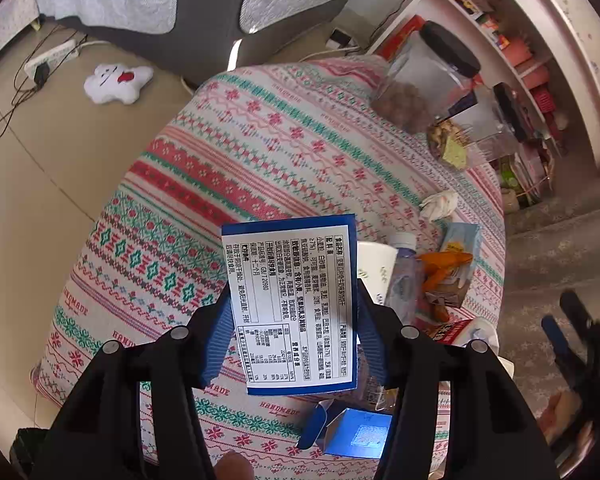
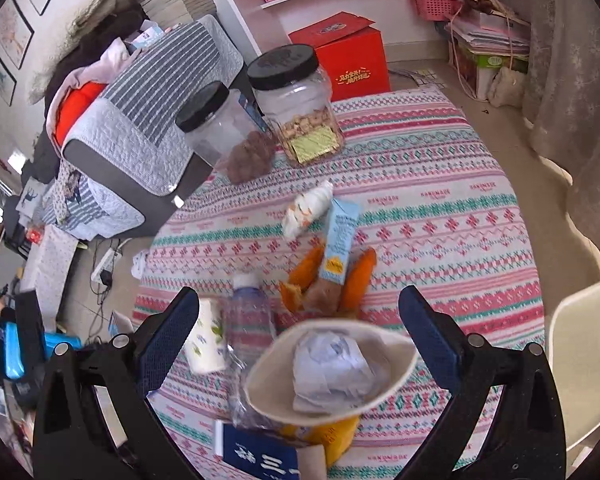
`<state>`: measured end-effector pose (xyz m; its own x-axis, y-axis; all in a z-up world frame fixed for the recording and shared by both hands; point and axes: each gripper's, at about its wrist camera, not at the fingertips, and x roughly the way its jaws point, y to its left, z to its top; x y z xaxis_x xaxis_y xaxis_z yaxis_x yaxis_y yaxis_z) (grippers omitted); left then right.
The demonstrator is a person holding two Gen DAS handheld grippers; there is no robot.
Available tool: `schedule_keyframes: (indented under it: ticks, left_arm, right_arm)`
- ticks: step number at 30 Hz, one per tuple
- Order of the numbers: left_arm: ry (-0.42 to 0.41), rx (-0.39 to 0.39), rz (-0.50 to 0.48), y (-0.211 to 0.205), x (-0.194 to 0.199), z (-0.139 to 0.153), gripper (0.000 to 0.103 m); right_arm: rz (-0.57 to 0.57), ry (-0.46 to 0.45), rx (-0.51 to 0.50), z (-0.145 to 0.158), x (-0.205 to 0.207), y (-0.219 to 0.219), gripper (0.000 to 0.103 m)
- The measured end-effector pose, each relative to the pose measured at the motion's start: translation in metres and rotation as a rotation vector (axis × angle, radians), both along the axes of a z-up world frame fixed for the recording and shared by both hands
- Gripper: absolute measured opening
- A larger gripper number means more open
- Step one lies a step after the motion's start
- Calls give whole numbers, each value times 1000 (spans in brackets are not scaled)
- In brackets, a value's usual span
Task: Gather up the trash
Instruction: 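Grasp the white receipt card on the tablecloth with the left gripper, then grasp the crumpled white tissue with the right gripper while the left gripper holds the receipt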
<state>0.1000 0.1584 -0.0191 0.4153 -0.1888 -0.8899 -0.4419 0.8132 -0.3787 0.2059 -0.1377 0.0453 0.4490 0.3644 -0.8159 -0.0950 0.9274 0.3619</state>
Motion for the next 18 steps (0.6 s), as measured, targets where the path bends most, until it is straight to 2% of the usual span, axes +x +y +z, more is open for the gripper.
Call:
schedule_keyframes:
  ticks: [3, 4, 5, 9, 13, 18]
  left_arm:
    - [-67, 38, -26, -6, 7, 16, 55]
    - [-88, 54, -29, -7, 12, 15, 55]
    - [-111, 70, -26, -9, 16, 19, 55]
    - [-187, 106, -25, -10, 18, 35, 55]
    - [-197, 92, -44, -6, 15, 41, 55]
    - [-203, 95, -46, 0, 12, 42, 55]
  right_arm:
    - [-24, 121, 93, -6, 48, 26, 93]
    - [-43, 164, 107, -14, 62, 34, 84]
    - [-76, 209, 124, -25, 74, 40, 78]
    - [-198, 351, 115, -78, 110, 57, 67]
    - [-282, 394, 30, -116, 126, 65, 65]
    - [-356, 419, -32, -143, 139, 64, 62]
